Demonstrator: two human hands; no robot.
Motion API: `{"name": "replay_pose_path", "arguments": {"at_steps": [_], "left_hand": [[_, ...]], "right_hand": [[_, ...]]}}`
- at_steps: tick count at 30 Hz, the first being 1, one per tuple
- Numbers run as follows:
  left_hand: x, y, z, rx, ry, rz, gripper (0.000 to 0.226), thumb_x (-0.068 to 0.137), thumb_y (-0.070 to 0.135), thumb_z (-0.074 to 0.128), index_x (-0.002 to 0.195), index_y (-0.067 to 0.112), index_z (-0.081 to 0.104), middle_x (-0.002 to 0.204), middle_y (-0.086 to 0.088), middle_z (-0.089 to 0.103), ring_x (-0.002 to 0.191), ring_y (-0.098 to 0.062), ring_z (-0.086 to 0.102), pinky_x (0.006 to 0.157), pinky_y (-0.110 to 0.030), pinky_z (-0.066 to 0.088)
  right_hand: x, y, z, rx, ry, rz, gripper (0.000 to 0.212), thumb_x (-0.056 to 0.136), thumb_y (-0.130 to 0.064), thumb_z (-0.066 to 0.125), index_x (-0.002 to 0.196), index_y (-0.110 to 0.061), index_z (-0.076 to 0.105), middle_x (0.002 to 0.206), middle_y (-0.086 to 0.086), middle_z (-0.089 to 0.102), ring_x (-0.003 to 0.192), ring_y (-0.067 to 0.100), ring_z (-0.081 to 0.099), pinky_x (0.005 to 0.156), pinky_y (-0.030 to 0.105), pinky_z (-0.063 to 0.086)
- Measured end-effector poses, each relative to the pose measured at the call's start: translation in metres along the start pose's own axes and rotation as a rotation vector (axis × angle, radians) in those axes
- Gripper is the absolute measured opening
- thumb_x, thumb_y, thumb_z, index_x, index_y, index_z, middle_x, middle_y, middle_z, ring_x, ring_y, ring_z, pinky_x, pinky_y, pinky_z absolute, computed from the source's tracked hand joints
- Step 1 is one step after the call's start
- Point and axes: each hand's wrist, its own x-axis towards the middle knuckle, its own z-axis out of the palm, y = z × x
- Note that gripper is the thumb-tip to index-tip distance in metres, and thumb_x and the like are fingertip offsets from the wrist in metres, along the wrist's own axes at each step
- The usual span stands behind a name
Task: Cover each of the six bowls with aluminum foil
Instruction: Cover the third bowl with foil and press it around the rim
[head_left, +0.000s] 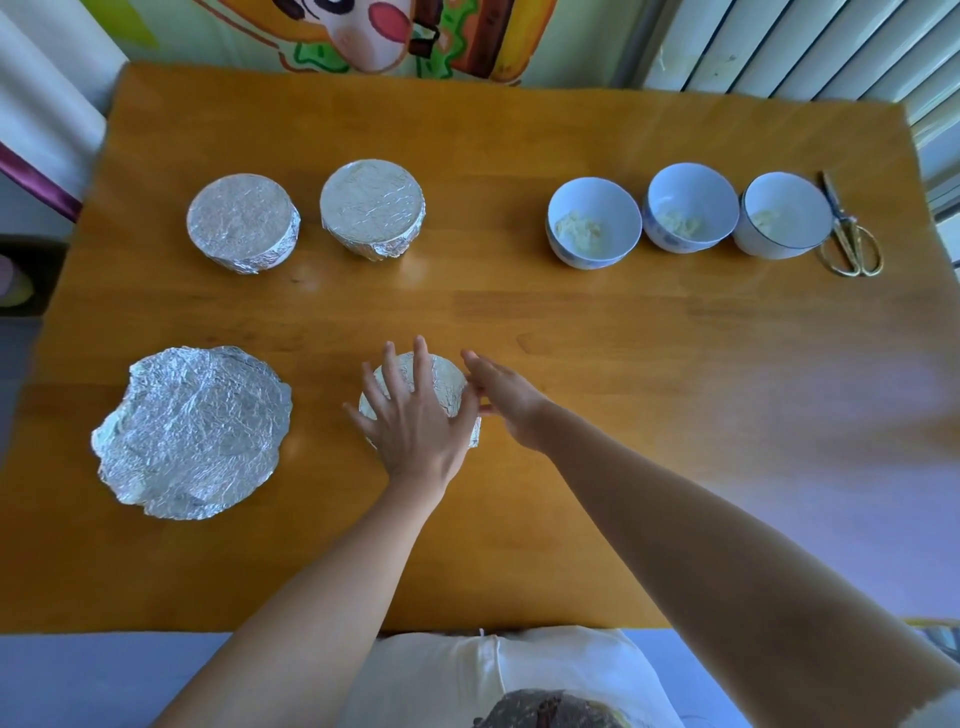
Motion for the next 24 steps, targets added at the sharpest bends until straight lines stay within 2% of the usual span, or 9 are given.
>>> {"name": "replay_pose_path", "arguments": {"at_steps": [3, 6, 9, 11, 14, 16, 19, 24], "left_hand": [[-0.001, -0.007, -0.001, -0.04, 0.006, 0.038, 0.09, 0.079, 0.077, 0.014, 0.158, 0.033, 0.014, 0.166, -0.005, 0.009, 0.151, -0.039, 0.004, 0.114, -0.07, 0.005], [-0.003, -0.019, 0.001, 0.011, 0.005, 0.151, 0.092, 0.08, 0.081, 0.025, 0.158, 0.034, 0.016, 0.166, -0.005, 0.008, 0.151, -0.04, 0.004, 0.113, -0.07, 0.003], [-0.004, -0.029, 0.005, 0.107, 0.004, 0.277, 0.092, 0.08, 0.082, 0.027, 0.158, 0.035, 0.02, 0.166, -0.005, 0.012, 0.15, -0.042, 0.009, 0.112, -0.071, 0.01], [-0.003, -0.031, 0.007, 0.142, 0.009, 0.289, 0.091, 0.08, 0.082, 0.026, 0.158, 0.034, 0.02, 0.166, -0.005, 0.015, 0.15, -0.043, 0.012, 0.112, -0.07, 0.014], [-0.003, -0.03, 0.007, 0.162, 0.026, 0.278, 0.091, 0.079, 0.082, 0.029, 0.157, 0.034, 0.022, 0.165, -0.005, 0.017, 0.149, -0.042, 0.015, 0.112, -0.069, 0.015], [-0.003, -0.029, 0.007, 0.167, 0.03, 0.275, 0.091, 0.08, 0.081, 0.037, 0.157, 0.035, 0.022, 0.165, -0.005, 0.017, 0.149, -0.042, 0.014, 0.112, -0.069, 0.015], [-0.002, -0.028, 0.006, 0.163, 0.021, 0.262, 0.092, 0.079, 0.076, 0.051, 0.156, 0.037, 0.021, 0.166, -0.002, 0.014, 0.15, -0.04, 0.012, 0.109, -0.066, 0.021], [-0.001, -0.028, 0.005, 0.165, 0.031, 0.258, 0.092, 0.077, 0.075, 0.056, 0.154, 0.038, 0.025, 0.164, 0.0, 0.019, 0.146, -0.037, 0.018, 0.1, -0.058, 0.031]], "right_hand": [[-0.005, 0.007, -0.01, 0.005, 0.029, -0.06, 0.04, 0.102, -0.029, 0.042, 0.141, -0.021, 0.048, 0.131, 0.002, 0.057, 0.123, 0.019, 0.052, 0.104, 0.034, 0.042], [-0.013, 0.016, -0.017, -0.066, 0.11, -0.133, 0.034, 0.095, -0.01, 0.051, 0.126, -0.015, 0.062, 0.121, 0.001, 0.064, 0.11, 0.013, 0.058, 0.083, 0.019, 0.046], [-0.017, 0.025, -0.019, -0.083, 0.098, -0.173, 0.024, 0.089, 0.0, 0.059, 0.109, -0.007, 0.07, 0.107, 0.009, 0.07, 0.095, 0.015, 0.064, 0.086, 0.025, 0.05], [-0.017, 0.028, -0.019, -0.081, 0.107, -0.183, 0.017, 0.088, -0.001, 0.065, 0.102, -0.008, 0.071, 0.101, 0.011, 0.072, 0.089, 0.015, 0.065, 0.088, 0.029, 0.052], [-0.012, 0.029, -0.017, -0.114, 0.183, -0.198, 0.013, 0.086, -0.003, 0.068, 0.092, -0.013, 0.072, 0.094, 0.009, 0.073, 0.084, 0.014, 0.066, 0.084, 0.027, 0.053], [-0.007, 0.03, -0.015, -0.128, 0.22, -0.185, 0.01, 0.085, -0.005, 0.07, 0.088, -0.015, 0.072, 0.089, 0.006, 0.073, 0.08, 0.012, 0.066, 0.081, 0.027, 0.053], [-0.003, 0.033, -0.013, -0.119, 0.228, -0.141, 0.004, 0.085, -0.011, 0.072, 0.086, -0.015, 0.072, 0.076, 0.002, 0.068, 0.07, 0.011, 0.059, 0.068, 0.026, 0.048], [0.001, 0.034, -0.011, -0.148, 0.223, -0.121, 0.011, 0.087, -0.011, 0.069, 0.08, -0.019, 0.07, 0.076, 0.002, 0.068, 0.071, 0.014, 0.058, 0.068, 0.029, 0.047]]}}
